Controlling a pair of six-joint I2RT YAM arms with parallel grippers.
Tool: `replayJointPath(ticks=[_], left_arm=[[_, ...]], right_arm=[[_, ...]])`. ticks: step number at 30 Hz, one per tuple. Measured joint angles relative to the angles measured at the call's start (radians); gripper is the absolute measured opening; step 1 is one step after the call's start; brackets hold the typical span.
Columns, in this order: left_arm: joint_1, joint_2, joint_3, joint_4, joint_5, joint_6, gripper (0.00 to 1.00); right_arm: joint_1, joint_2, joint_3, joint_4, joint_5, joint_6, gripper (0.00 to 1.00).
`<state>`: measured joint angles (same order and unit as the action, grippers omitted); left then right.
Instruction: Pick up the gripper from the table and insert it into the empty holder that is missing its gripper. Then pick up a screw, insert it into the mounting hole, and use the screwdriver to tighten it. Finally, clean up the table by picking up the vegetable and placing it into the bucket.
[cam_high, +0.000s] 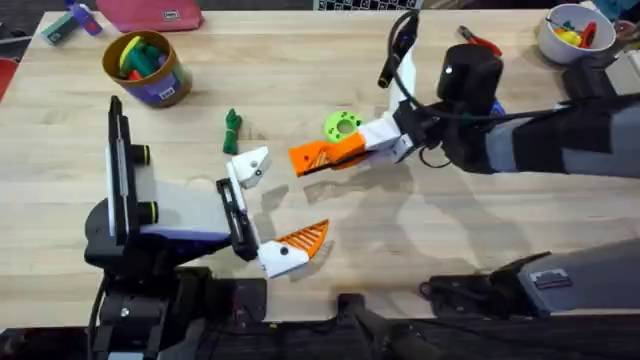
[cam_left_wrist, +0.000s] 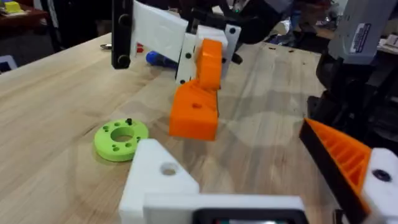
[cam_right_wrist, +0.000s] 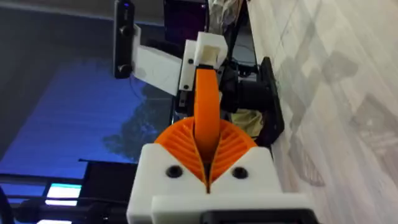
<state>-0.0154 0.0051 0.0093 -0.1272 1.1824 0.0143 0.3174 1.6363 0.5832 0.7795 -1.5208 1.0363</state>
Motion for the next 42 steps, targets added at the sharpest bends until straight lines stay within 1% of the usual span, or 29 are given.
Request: replayJointPath(ticks=[4, 12, 20, 28, 35, 42], left_arm=[[0.000, 0.000, 0.000, 0.000, 0.000, 0.000, 0.985], [0.000, 0.000, 0.000, 0.000, 0.000, 0.000, 0.985], [0.000, 0.000, 0.000, 0.000, 0.000, 0.000, 0.985], [0.000, 0.000, 0.000, 0.000, 0.000, 0.000, 0.986], [0.000, 0.000, 0.000, 0.000, 0.000, 0.000, 0.986], [0.000, 0.000, 0.000, 0.000, 0.000, 0.000, 0.985]], right_arm=[[0.024, 0.023, 0.004, -0.001, 0.000, -0.001, 0.010], [0.068, 0.027, 0.006, -0.001, 0.012, -0.020, 0.010], [0.118, 0.052, 0.037, -0.003, 0.012, -0.019, 0.010], [0.130, 0.052, 0.077, -0.003, 0.014, -0.005, 0.010], [0.154, 0.053, 0.083, -0.005, 0.035, 0.020, 0.010], [0.163, 0.086, 0.087, -0.005, 0.040, 0.032, 0.010]])
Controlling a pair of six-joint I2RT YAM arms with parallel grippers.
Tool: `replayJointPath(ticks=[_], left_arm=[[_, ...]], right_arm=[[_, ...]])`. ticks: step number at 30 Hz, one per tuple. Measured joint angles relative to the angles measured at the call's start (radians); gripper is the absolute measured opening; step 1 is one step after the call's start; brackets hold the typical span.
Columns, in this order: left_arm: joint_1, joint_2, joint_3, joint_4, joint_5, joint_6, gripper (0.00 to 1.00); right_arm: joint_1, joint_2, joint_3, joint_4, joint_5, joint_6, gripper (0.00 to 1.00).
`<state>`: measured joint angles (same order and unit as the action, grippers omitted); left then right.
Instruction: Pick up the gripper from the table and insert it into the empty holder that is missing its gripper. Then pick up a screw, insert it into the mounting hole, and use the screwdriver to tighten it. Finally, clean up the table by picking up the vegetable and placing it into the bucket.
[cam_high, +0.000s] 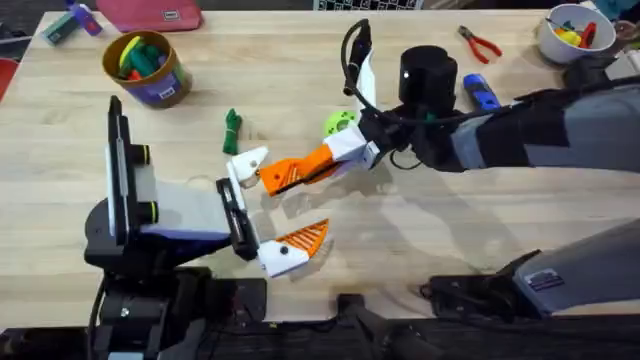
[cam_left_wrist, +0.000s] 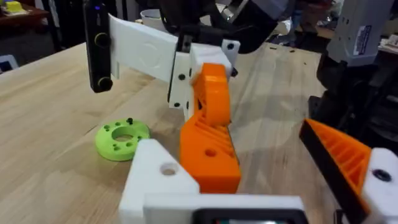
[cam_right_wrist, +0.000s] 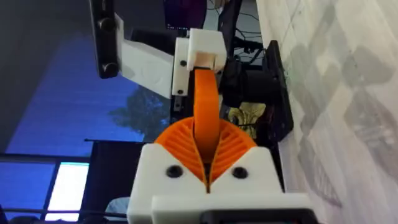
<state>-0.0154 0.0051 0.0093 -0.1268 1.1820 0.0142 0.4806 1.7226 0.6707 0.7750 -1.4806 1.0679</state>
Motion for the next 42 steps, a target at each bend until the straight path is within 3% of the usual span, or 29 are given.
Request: replayJointPath(ticks=[42], left_arm=[[0.000, 0.000, 0.000, 0.000, -0.006, -0.005, 0.985]], right_arm=[[0.077, 0.000, 0.068, -0.050, 0.177, 0.029, 0.009]])
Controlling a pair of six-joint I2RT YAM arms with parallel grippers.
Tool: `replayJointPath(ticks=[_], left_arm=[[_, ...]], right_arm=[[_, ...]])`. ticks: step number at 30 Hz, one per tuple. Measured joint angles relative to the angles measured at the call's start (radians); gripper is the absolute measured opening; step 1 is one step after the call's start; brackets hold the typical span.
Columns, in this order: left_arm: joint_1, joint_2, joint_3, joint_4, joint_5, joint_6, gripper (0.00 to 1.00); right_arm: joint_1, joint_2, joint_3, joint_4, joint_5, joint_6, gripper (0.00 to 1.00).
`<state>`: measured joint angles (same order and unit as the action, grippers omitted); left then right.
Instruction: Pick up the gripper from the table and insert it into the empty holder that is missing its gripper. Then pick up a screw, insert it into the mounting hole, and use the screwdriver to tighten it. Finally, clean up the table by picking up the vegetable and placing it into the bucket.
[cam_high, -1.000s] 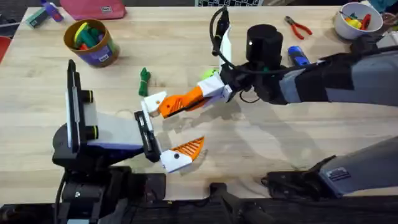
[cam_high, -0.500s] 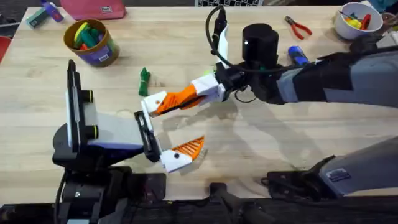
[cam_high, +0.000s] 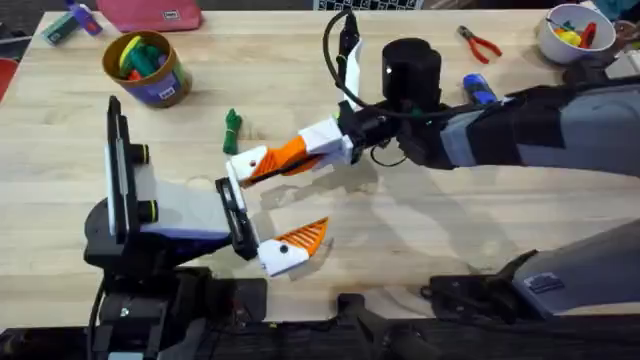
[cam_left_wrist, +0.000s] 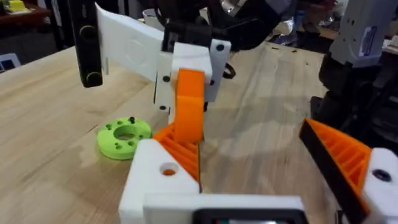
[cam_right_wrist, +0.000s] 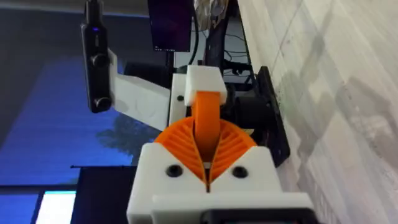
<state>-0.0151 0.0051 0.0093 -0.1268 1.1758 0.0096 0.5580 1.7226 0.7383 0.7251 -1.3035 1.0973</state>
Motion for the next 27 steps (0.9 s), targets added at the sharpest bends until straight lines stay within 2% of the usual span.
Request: replayJointPath(ticks=[15, 16, 18, 22, 23, 24, 27], left_arm=[[0.001, 0.000, 0.000, 0.002, -0.009, -0.007, 0.985], [0.001, 0.000, 0.000, 0.002, -0.010, -0.007, 0.985], [0.000, 0.000, 0.000, 0.002, -0.006, -0.006, 0.985], [-0.003, 0.000, 0.000, 0.000, 0.003, -0.005, 0.985], [-0.002, 0.000, 0.000, 0.000, 0.003, -0.005, 0.985], [-0.003, 0.000, 0.000, 0.000, 0.003, -0.004, 0.985], [-0.002, 0.000, 0.000, 0.000, 0.003, -0.003, 0.985]], right_arm=[[0.003, 0.000, 0.002, 0.000, 0.017, 0.003, 0.009], [0.003, 0.000, 0.002, 0.000, 0.017, 0.006, 0.033], [0.006, 0.000, 0.002, -0.004, 0.035, 0.007, 0.291], [0.018, 0.000, 0.002, -0.007, 0.077, 0.006, 0.885], [0.018, 0.000, 0.002, -0.007, 0.083, 0.005, 0.957], [0.019, -0.002, 0.002, -0.007, 0.089, 0.006, 0.980], [0.020, -0.025, 0.002, -0.012, 0.110, 0.006, 0.989]])
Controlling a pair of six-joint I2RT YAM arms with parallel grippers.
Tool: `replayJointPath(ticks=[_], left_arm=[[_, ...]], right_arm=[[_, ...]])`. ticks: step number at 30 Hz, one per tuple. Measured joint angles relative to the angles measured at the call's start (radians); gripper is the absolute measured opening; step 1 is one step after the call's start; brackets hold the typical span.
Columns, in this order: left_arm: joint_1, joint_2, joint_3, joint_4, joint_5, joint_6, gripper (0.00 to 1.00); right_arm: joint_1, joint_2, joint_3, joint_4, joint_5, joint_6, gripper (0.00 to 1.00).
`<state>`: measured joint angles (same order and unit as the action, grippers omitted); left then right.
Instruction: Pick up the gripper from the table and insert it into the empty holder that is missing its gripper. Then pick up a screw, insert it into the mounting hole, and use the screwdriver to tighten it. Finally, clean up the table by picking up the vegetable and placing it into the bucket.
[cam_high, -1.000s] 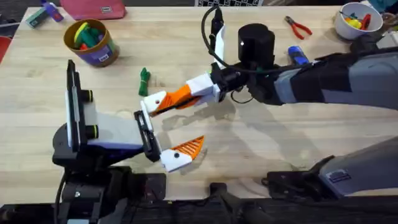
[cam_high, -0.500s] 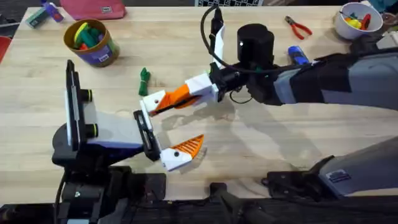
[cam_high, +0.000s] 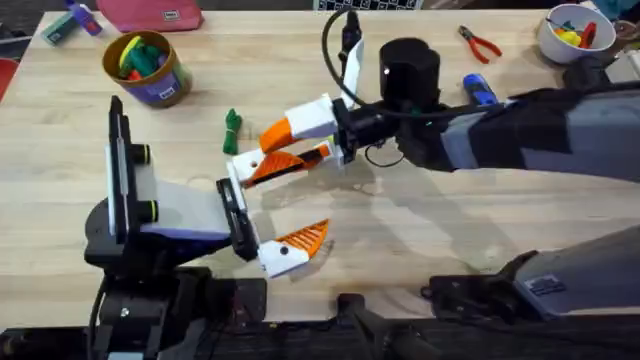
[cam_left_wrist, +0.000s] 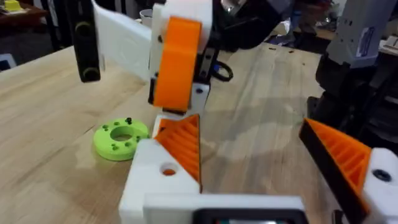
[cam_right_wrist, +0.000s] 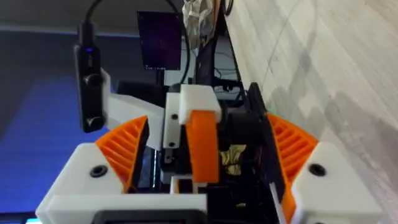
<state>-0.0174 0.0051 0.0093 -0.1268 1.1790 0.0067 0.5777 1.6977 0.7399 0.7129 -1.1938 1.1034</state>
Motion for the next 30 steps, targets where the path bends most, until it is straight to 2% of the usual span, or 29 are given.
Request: replayJointPath(ticks=[3, 6, 13, 17, 21, 26, 30], left_arm=[[0.000, 0.000, 0.000, 0.000, 0.000, 0.000, 0.985], [0.000, 0.000, 0.000, 0.000, 0.000, 0.000, 0.985], [0.000, 0.000, 0.000, 0.000, 0.001, 0.000, 0.985], [0.000, 0.000, 0.000, 0.000, 0.003, 0.000, 0.985], [0.000, 0.000, 0.000, 0.000, 0.003, 0.000, 0.985], [0.000, 0.000, 0.000, 0.000, 0.003, 0.000, 0.985], [0.000, 0.000, 0.000, 0.000, 0.003, 0.000, 0.985]], right_arm=[[-0.006, -0.059, 0.000, -0.012, 0.011, -0.003, 0.991], [-0.029, -0.145, 0.000, -0.136, 0.031, -0.041, 0.992], [-0.162, -0.385, 0.032, -0.791, 0.232, -0.296, 0.992], [-0.211, -0.448, 0.179, -1.200, 0.440, -0.474, 0.992], [-0.188, -0.409, 0.386, -1.457, 0.670, -0.604, 0.992], [-0.121, -0.252, 0.629, -1.663, 0.927, -0.707, 0.986], [-0.083, -0.095, 0.772, -1.771, 1.071, -0.751, 0.886]])
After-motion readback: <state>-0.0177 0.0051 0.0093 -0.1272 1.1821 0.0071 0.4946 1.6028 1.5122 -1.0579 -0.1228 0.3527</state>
